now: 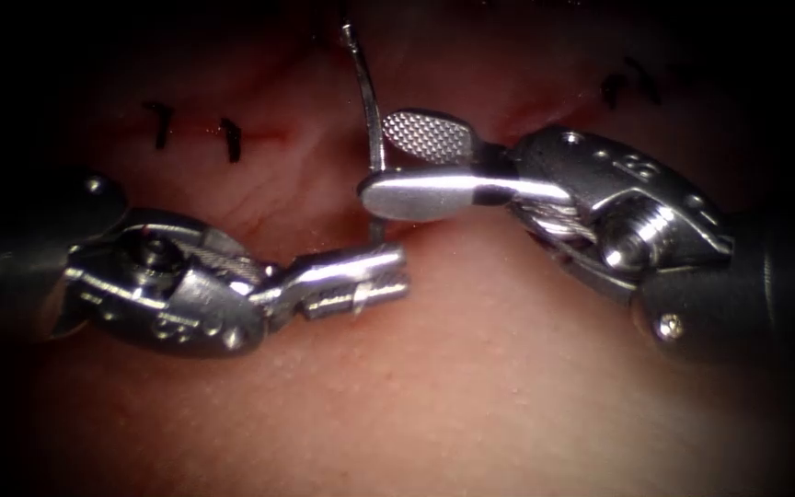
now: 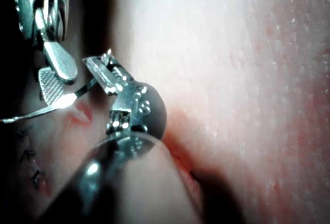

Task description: Wound Closure

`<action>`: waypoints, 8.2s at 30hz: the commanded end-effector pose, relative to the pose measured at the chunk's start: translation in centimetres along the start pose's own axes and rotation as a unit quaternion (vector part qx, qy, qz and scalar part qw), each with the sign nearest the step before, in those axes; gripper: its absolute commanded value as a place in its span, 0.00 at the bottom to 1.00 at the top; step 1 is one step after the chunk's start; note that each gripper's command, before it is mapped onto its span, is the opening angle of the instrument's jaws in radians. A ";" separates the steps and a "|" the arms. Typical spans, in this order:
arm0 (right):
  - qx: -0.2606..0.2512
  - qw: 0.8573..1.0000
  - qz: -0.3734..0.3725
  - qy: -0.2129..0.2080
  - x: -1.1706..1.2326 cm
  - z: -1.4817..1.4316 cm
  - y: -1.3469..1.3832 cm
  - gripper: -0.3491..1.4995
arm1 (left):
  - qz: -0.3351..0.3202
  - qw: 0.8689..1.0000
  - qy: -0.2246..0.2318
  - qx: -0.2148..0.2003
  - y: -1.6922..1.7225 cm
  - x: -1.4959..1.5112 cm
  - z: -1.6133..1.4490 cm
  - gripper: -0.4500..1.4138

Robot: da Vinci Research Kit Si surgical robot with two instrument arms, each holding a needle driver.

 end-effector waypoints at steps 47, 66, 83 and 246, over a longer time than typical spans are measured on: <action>0.008 1.000 0.023 -0.009 0.09 0.32 -0.04 0.00 | 0.029 0.999 -0.006 -0.039 0.06 0.26 0.08 0.68; 0.138 0.965 -0.220 0.022 0.22 0.70 0.35 0.00 | -0.084 0.996 -0.022 -0.028 0.58 0.07 -0.87 0.25; 0.218 0.878 -0.416 0.095 -0.20 1.75 0.65 0.00 | -0.128 0.982 -0.135 -0.013 1.07 -0.67 -0.41 0.08; 0.320 0.792 -0.477 -0.207 -3.12 1.31 1.60 0.00 | -0.188 0.956 -0.204 -0.098 1.59 -1.07 -0.48 0.07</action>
